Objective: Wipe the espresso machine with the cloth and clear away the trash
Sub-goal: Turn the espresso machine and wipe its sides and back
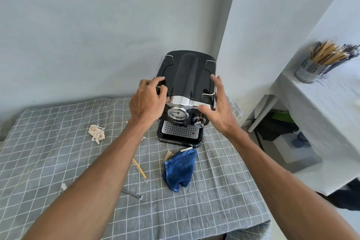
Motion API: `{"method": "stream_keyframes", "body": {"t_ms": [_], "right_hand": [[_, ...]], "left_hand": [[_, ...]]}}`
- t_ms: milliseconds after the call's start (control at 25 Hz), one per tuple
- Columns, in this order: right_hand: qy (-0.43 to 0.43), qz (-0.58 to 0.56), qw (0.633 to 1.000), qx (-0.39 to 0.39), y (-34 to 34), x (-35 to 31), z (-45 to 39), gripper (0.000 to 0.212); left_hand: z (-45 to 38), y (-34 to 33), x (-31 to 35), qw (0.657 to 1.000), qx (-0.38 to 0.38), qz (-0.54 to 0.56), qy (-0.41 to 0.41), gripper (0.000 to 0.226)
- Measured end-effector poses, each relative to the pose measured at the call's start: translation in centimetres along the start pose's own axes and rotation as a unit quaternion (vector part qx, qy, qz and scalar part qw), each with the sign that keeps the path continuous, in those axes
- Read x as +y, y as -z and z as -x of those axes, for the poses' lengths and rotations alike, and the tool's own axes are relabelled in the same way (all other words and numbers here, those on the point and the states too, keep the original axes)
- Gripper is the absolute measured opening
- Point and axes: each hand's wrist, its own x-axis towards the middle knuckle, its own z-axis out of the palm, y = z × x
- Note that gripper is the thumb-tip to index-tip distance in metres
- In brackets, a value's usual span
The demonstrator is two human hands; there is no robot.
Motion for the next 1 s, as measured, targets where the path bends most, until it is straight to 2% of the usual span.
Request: {"method": "stream_keyframes", "body": {"t_ms": [80, 200, 360, 560, 720, 1000], "right_hand": [[-0.068, -0.077, 0.994, 0.044, -0.9, -0.5, 0.3, 0.090], [-0.127, -0.119, 0.982, 0.069, -2.0, -1.4, 0.5, 0.094], [-0.141, -0.118, 0.977, 0.108, -2.8, -1.9, 0.1, 0.085], [-0.124, -0.134, 0.975, 0.130, -2.8, -1.2, -0.5, 0.062], [-0.121, -0.167, 0.967, 0.147, -2.8, -0.9, -0.6, 0.064], [-0.098, -0.161, 0.973, 0.136, -2.2, -1.7, -2.0, 0.061]], "left_hand": [[-1.0, 0.1, -0.3, 0.998, -0.042, 0.056, 0.000, 0.039], [-1.5, 0.7, -0.5, 0.968, -0.101, 0.228, 0.027, 0.041], [-0.6, -0.7, -0.8, 0.936, -0.073, 0.340, 0.049, 0.045], [-0.4, -1.7, -0.8, 0.946, -0.049, 0.315, 0.051, 0.036], [0.3, -1.7, -0.6, 0.950, -0.050, 0.305, 0.042, 0.037], [0.6, -0.9, 0.4, 0.946, 0.005, 0.321, 0.048, 0.032]]}}
